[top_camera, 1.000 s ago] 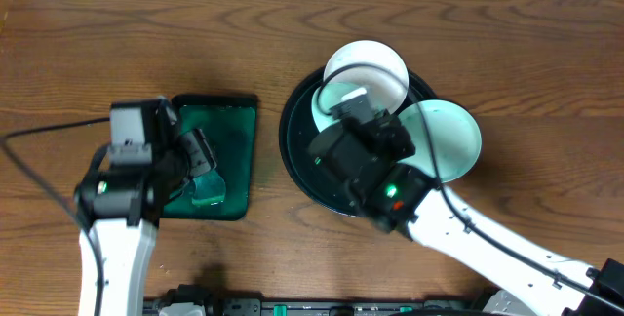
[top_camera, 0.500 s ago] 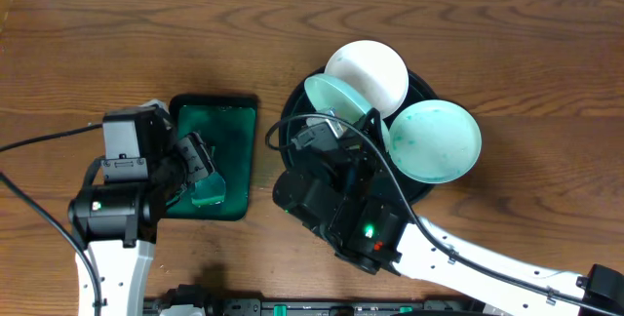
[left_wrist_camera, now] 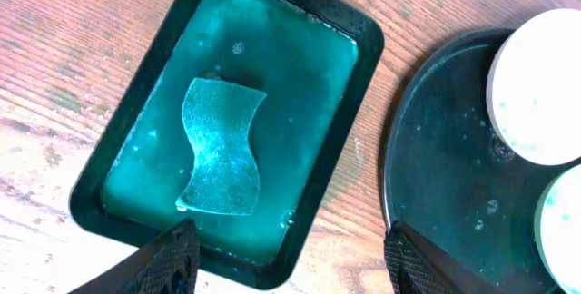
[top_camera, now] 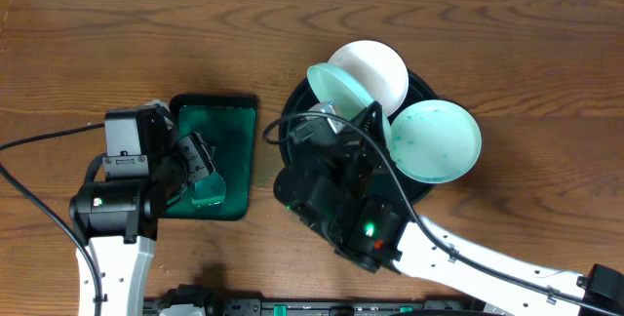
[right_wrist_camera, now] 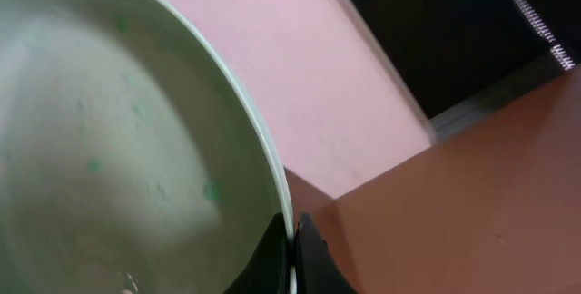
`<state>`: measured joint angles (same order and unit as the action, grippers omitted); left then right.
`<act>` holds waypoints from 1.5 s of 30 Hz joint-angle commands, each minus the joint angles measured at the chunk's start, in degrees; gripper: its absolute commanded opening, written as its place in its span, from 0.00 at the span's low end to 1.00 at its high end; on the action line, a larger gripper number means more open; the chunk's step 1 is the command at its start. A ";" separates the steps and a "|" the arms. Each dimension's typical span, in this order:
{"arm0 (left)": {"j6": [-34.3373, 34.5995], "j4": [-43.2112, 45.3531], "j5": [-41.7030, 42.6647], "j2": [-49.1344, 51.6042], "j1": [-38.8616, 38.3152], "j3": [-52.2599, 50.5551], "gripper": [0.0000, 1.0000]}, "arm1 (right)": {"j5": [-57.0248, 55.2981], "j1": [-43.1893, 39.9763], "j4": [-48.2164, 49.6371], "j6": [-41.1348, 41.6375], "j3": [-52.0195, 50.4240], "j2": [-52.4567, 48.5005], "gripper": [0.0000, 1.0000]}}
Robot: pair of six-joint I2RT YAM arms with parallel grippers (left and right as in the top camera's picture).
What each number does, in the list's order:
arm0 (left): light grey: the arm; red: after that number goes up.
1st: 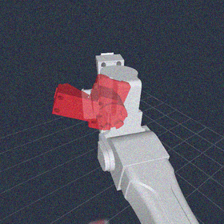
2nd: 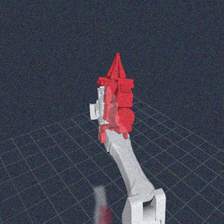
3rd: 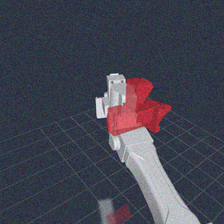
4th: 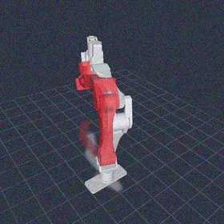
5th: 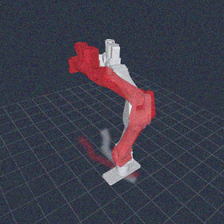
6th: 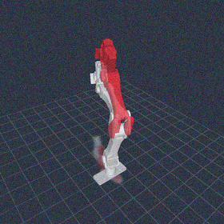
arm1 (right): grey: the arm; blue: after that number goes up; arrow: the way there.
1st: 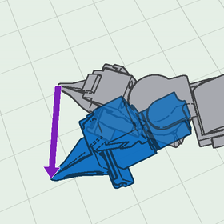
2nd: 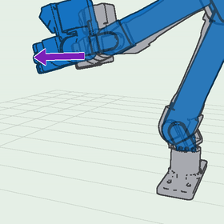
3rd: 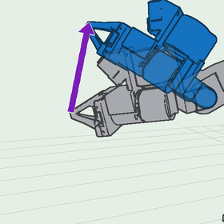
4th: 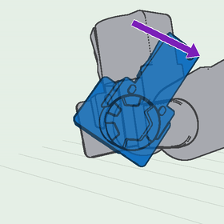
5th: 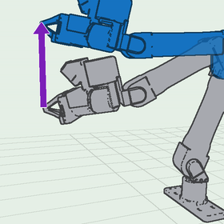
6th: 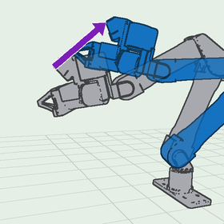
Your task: Clean dirty plates on tray and stack at the side
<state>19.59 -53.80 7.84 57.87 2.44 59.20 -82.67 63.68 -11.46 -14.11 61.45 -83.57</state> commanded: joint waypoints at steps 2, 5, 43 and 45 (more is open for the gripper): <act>-0.87 -0.22 0.09 0.22 0.17 1.03 0.66 | 15.82 -8.41 -7.21 18.93 0.52 0.44 0.01; -2.23 -0.46 0.09 1.20 0.17 1.01 0.66 | 38.91 -17.35 -13.94 30.27 0.52 0.44 0.01; -3.48 2.25 -3.30 26.73 0.17 0.94 0.72 | 92.50 -87.93 -33.59 32.39 0.66 -6.51 0.45; -3.45 3.19 -5.90 30.14 0.17 0.90 0.72 | 95.14 -82.84 -34.80 30.99 0.66 -1.49 0.49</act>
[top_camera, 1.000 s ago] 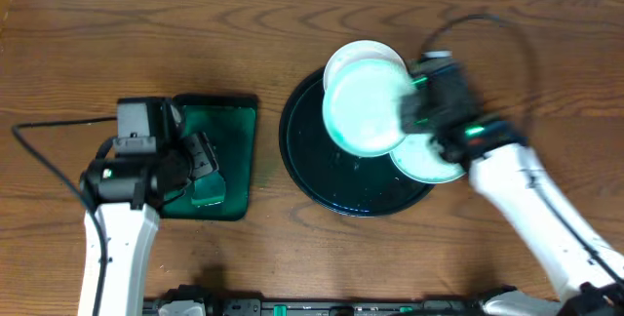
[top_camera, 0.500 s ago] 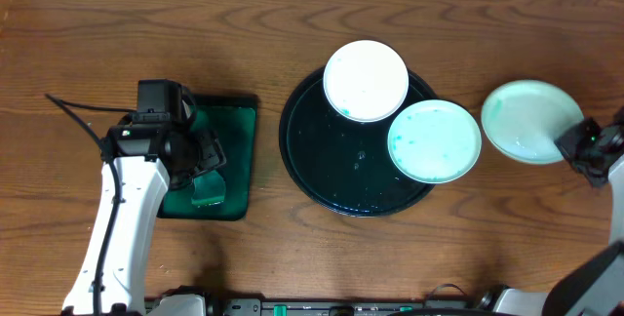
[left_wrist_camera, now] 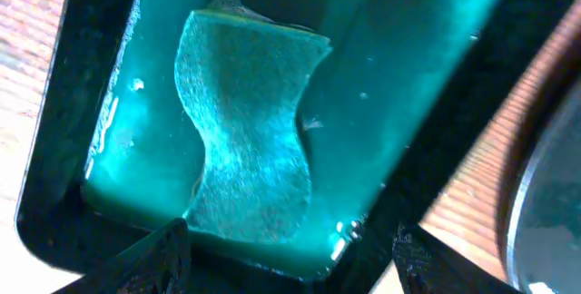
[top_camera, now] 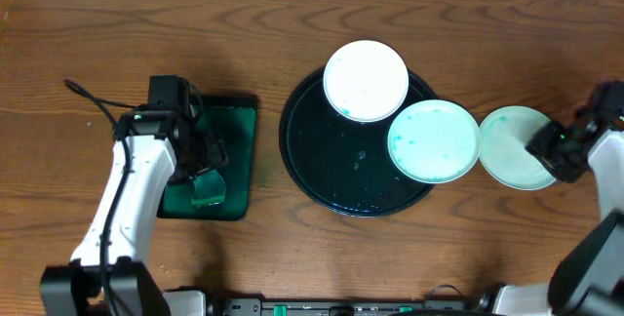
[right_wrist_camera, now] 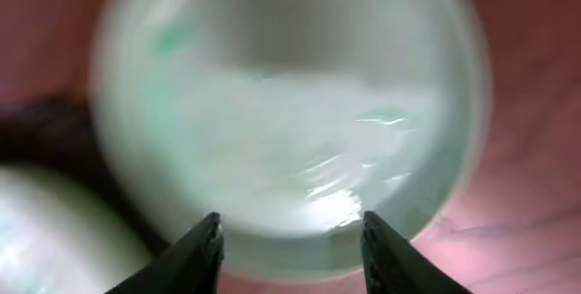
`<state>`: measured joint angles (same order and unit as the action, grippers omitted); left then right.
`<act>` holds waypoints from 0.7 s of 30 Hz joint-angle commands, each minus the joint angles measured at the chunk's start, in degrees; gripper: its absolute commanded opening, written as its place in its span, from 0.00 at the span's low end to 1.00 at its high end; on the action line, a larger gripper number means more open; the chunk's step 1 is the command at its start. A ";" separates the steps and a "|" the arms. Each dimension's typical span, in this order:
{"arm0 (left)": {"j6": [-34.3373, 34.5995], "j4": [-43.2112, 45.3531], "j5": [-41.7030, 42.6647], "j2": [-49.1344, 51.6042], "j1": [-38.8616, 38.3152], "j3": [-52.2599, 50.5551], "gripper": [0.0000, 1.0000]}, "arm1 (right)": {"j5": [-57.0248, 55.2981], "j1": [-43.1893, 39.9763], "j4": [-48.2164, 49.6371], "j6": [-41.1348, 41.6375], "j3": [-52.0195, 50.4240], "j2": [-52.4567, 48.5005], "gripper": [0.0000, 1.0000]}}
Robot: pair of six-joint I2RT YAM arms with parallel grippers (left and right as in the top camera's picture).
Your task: Clean dirty plates on tray and stack at the side
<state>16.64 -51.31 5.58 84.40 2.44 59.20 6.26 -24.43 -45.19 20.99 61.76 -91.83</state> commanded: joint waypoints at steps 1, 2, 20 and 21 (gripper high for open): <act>-0.50 0.96 -4.09 4.92 0.17 0.90 0.72 | 5.68 7.06 -1.75 -4.37 0.35 8.04 0.53; -0.50 1.25 -4.17 6.49 0.17 0.87 0.72 | 4.74 8.61 -2.49 -4.35 0.35 9.03 0.56; -2.73 1.62 4.28 12.26 0.17 2.19 0.07 | 5.05 19.98 9.60 -5.42 -8.68 -0.98 0.48; -2.73 1.07 4.28 9.77 0.17 2.19 0.07 | 6.05 20.26 10.56 -5.97 -8.74 -1.88 0.24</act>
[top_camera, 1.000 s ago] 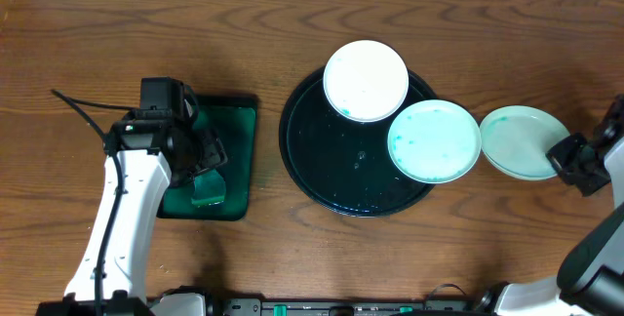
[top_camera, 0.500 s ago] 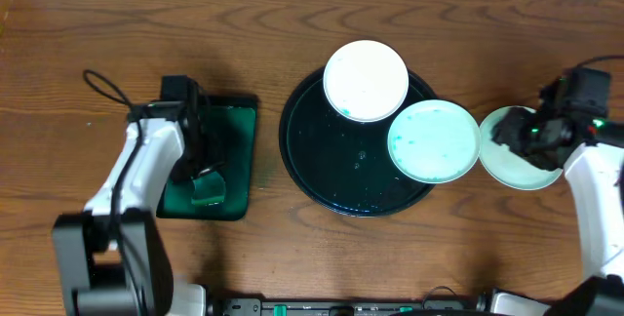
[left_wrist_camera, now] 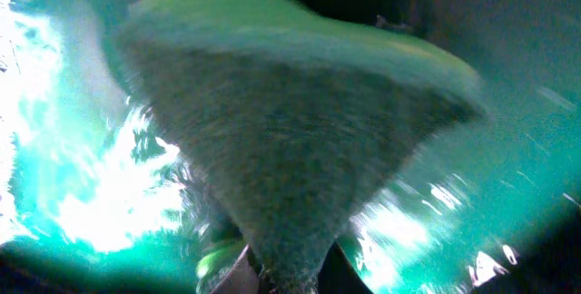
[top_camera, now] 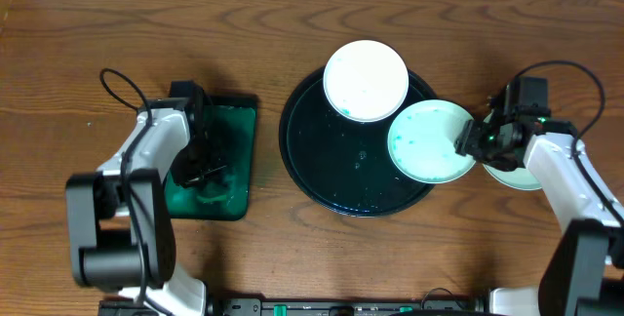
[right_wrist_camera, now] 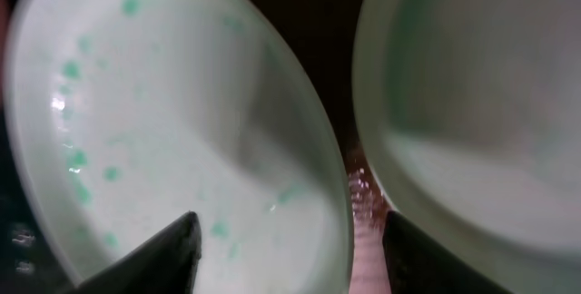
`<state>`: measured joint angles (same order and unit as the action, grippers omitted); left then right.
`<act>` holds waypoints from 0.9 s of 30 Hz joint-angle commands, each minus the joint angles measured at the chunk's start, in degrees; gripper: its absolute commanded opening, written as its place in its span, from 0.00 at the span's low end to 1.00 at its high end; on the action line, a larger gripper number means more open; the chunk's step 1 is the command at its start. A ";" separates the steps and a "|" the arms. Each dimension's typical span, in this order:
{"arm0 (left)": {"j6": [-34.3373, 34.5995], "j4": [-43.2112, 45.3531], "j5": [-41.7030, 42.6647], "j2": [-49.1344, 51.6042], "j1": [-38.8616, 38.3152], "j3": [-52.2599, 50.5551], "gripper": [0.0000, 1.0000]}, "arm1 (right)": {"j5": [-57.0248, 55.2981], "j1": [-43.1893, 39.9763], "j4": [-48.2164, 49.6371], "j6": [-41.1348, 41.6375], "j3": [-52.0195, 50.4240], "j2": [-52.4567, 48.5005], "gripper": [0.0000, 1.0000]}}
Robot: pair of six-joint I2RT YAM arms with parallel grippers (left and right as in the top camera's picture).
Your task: Clean dirty plates on tray and stack at the side
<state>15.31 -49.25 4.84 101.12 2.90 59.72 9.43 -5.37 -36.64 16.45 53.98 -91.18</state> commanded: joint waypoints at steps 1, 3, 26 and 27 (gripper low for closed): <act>-1.42 -1.46 5.03 -9.01 -0.28 1.66 0.07 | 3.06 1.42 2.58 -1.55 -0.94 -2.97 0.06; -1.64 -2.58 5.03 -13.57 -0.28 1.66 0.07 | 3.13 2.08 2.62 -1.51 -0.68 -2.75 0.01; 15.15 16.63 13.60 -11.87 -29.20 -0.04 0.07 | -7.48 27.34 1.42 4.00 0.37 -8.76 0.01; 16.59 17.68 13.60 -10.05 -30.08 -0.04 0.07 | -7.48 27.71 1.64 3.72 0.37 -9.20 0.01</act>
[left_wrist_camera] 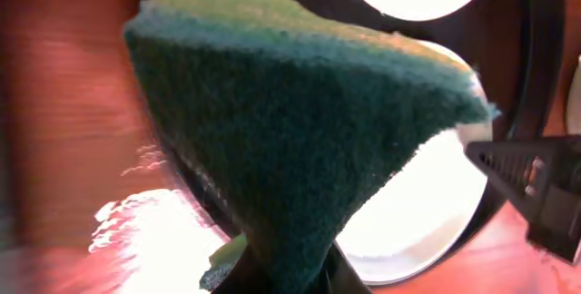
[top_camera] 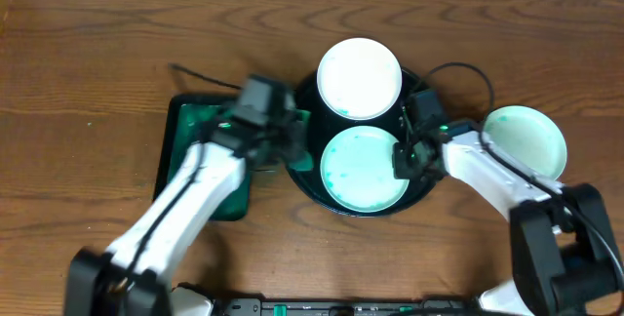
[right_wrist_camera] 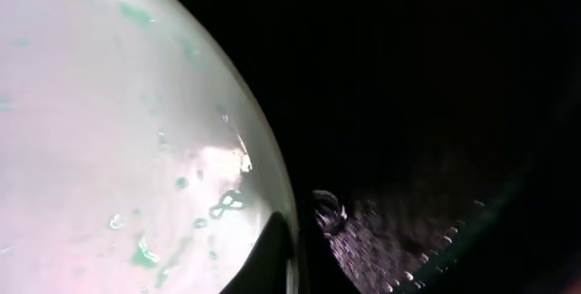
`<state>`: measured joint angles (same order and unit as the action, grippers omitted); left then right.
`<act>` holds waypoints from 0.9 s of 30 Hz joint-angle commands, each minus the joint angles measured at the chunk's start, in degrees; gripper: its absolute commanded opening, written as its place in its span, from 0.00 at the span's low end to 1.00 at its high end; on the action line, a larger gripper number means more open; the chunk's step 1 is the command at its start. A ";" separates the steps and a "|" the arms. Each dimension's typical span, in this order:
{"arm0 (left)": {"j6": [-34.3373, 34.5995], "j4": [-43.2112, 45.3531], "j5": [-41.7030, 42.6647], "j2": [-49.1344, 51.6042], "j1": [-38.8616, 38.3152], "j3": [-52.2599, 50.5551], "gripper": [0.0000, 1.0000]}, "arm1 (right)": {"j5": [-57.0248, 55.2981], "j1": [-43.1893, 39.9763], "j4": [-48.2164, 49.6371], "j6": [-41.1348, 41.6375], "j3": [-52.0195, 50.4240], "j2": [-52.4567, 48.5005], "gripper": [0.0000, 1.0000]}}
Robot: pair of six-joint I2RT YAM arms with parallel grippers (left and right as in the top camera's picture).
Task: Clean dirty plates on tray and stack at the side
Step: 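Scrub the pale green plate with the sponge in the left gripper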
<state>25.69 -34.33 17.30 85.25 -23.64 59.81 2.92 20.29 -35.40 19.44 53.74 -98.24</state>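
Note:
A black round tray (top_camera: 310,175) holds a white plate (top_camera: 361,79) at the back and a green-speckled plate (top_camera: 364,168) at the front. My right gripper (top_camera: 402,160) is shut on that speckled plate's right rim; in its wrist view the plate (right_wrist_camera: 118,131) fills the left, with the gripper (right_wrist_camera: 292,258) pinching its edge. My left gripper (top_camera: 300,150) is at the tray's left edge, shut on a dark green sponge (left_wrist_camera: 300,122) next to the speckled plate (left_wrist_camera: 427,194). One pale green plate (top_camera: 526,140) lies on the table to the right.
The green water basin (top_camera: 185,160) sits left of the tray, partly under my left arm. Both arms reach in over the tray from either side. Brown wooden table (top_camera: 117,53) surrounds everything.
My left gripper has left the basin and is now at the tray's left edge with the sponge. My right gripper has shut on the speckled plate, which now lies at the tray's front middle.
First my right gripper held a pale green plate above the tray while the left hung open over the sponge in the basin. Then that plate lay on the table at right. Then the left was shut on the sponge and the right open by the speckled plate, which it now grips.

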 commanded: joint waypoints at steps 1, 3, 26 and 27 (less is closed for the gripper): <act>8.20 4.15 1.29 8.09 -4.42 -0.13 0.07 | -0.94 2.45 0.55 0.66 0.61 -2.38 0.01; 10.97 7.45 3.74 12.26 -5.79 -0.13 0.07 | -1.03 2.86 0.59 0.66 0.61 -2.47 0.01; 21.38 39.87 29.49 36.33 -13.55 -0.11 0.07 | -0.92 3.06 0.52 0.66 0.61 -2.45 0.01; 22.40 37.16 29.94 35.95 -13.22 -0.11 0.07 | -0.92 3.06 0.52 0.68 0.61 -2.45 0.01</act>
<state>45.74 8.67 43.35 118.30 -35.97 61.91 1.52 22.11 -35.05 19.99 54.48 -98.76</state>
